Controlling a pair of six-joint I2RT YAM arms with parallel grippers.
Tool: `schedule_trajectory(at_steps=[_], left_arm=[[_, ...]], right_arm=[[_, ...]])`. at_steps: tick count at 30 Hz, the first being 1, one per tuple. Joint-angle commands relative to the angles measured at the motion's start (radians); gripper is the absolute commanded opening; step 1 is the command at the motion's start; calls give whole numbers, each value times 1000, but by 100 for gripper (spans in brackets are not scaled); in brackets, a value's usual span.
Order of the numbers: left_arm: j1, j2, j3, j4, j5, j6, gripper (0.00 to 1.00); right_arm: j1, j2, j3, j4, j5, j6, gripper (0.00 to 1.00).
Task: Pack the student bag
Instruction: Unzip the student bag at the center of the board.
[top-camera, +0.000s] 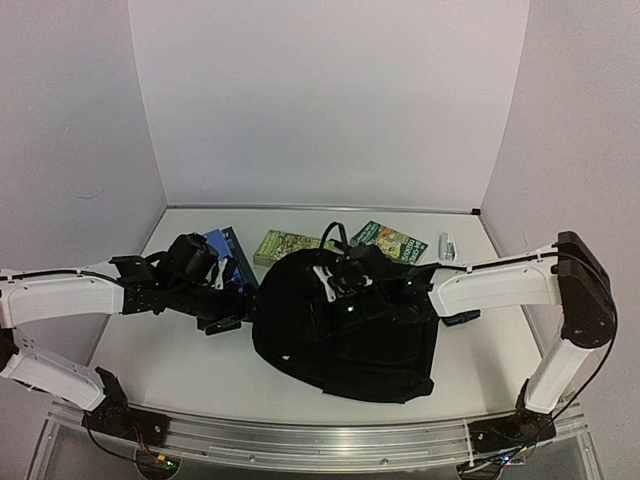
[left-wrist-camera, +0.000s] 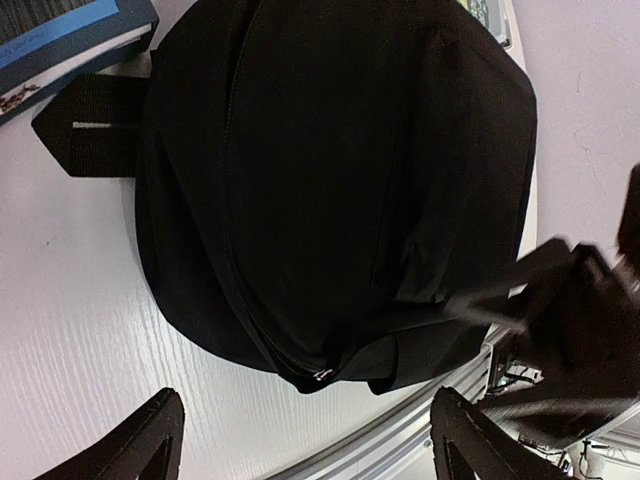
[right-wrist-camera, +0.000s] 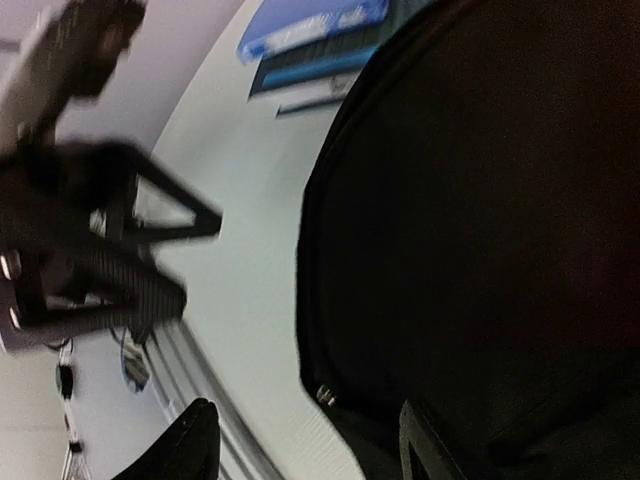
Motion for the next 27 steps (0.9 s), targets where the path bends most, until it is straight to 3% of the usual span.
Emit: schedule_trajectory(at_steps=[1, 6, 16, 27], left_arm=[[11, 5, -13, 121, -1, -8, 87], [19, 86, -9, 168, 15, -28, 84], [25, 172, -37, 241, 33, -75, 78], [28, 254, -43, 294, 27, -81, 57]], right_arm=[[22, 38, -35, 101, -147, -35, 60], [23, 104, -22, 101, -169, -64, 54], [24, 173, -14, 84, -153, -80, 53], [25, 191, 5, 87, -182, -70, 32]])
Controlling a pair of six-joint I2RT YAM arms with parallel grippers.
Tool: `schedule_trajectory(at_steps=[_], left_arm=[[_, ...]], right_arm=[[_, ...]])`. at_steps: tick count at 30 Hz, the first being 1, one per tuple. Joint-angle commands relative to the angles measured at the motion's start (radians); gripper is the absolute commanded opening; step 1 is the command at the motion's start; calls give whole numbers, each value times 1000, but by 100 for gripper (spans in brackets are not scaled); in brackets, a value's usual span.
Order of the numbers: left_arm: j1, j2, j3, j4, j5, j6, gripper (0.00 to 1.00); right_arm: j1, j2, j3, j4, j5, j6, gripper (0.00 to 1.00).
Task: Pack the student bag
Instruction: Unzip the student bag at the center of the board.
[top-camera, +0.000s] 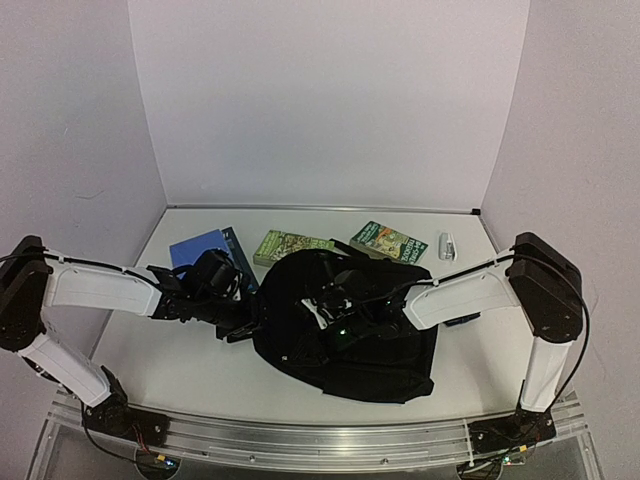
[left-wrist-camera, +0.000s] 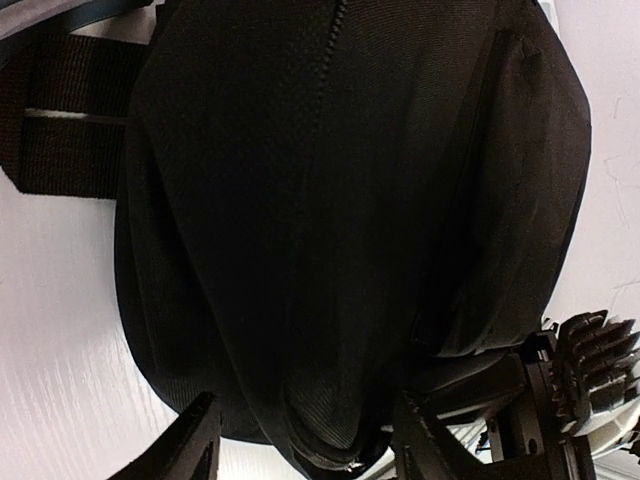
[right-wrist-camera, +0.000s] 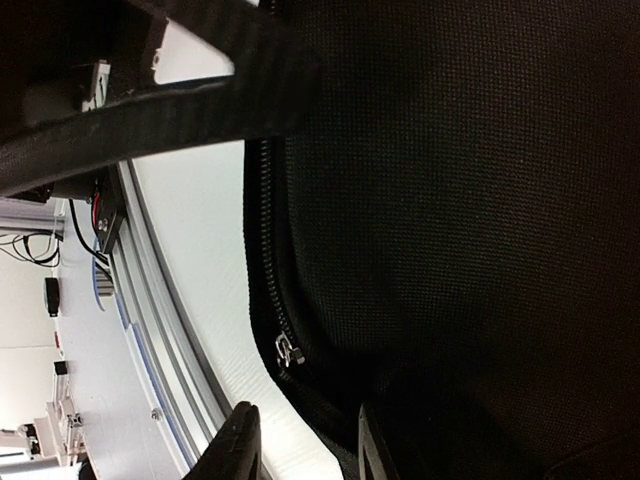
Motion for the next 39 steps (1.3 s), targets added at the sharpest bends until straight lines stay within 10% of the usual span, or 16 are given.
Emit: schedule_trajectory(at_steps=[1, 13, 33, 39], left_arm=[[6, 30, -2, 65, 2, -8, 54], [6, 45, -35, 109, 2, -25, 18], [28, 31, -43, 114, -4, 9, 0], [28, 26, -44, 133, 27, 40, 0]], right_arm=[[-1, 28, 39, 33, -15, 2, 30], [-1, 28, 50, 69, -29, 42, 0], [-1, -78, -43, 65, -4, 66, 0], [-1, -16, 24, 68, -6, 64, 24]])
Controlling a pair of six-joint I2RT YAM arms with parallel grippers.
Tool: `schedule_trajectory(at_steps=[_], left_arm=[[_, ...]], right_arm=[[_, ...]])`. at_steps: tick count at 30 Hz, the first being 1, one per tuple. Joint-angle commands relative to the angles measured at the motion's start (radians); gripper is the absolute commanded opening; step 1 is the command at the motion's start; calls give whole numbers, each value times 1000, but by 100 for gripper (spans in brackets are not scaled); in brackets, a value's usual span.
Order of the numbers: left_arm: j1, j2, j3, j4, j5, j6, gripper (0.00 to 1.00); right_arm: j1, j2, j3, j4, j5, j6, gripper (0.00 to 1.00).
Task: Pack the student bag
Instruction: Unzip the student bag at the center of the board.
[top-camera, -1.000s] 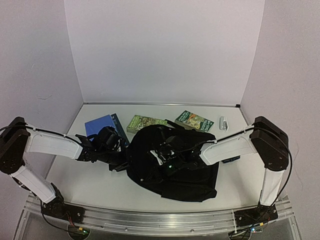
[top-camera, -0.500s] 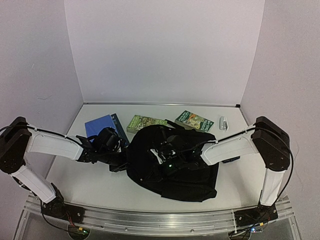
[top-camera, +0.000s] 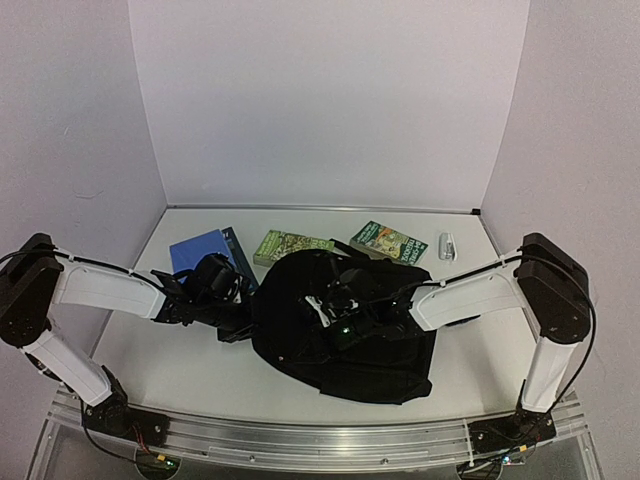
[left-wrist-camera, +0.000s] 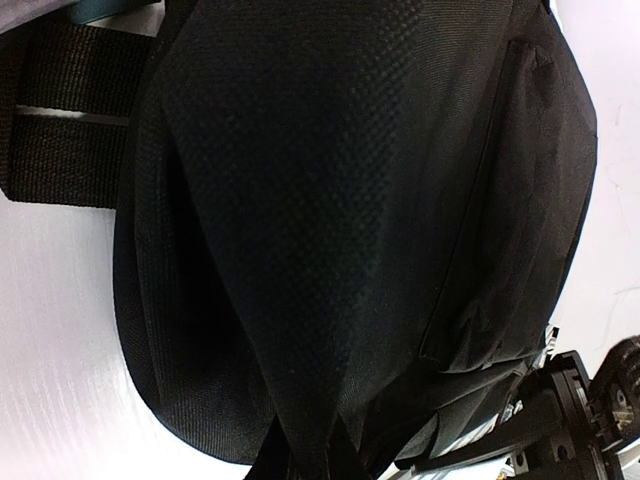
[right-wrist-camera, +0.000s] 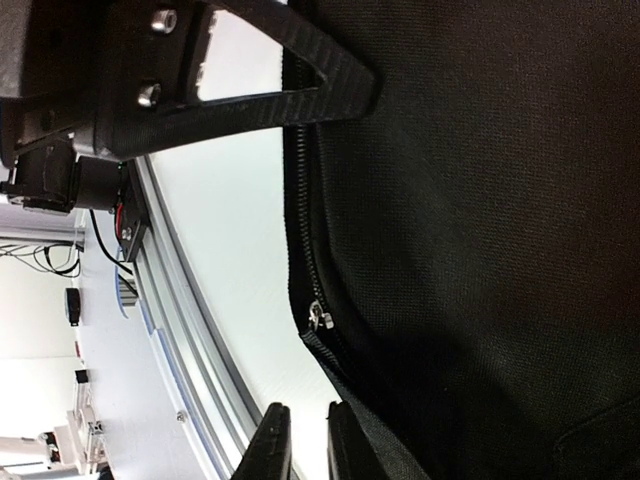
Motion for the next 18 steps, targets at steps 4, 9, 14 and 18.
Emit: schedule_trajectory(at_steps=[4, 9, 14, 18], left_arm=[[8, -20, -11, 46, 17, 39, 0], [8, -21, -14, 78, 24, 40, 0], [8, -19, -14, 80, 24, 41, 0], [8, -12, -11, 82, 27, 42, 0]], right_arm=[[0, 65, 104, 22, 2, -7, 34], [2, 120, 139, 21, 6, -15, 36], [15, 147, 149, 18, 3, -20, 37], [28, 156, 150, 16, -1, -19, 37]])
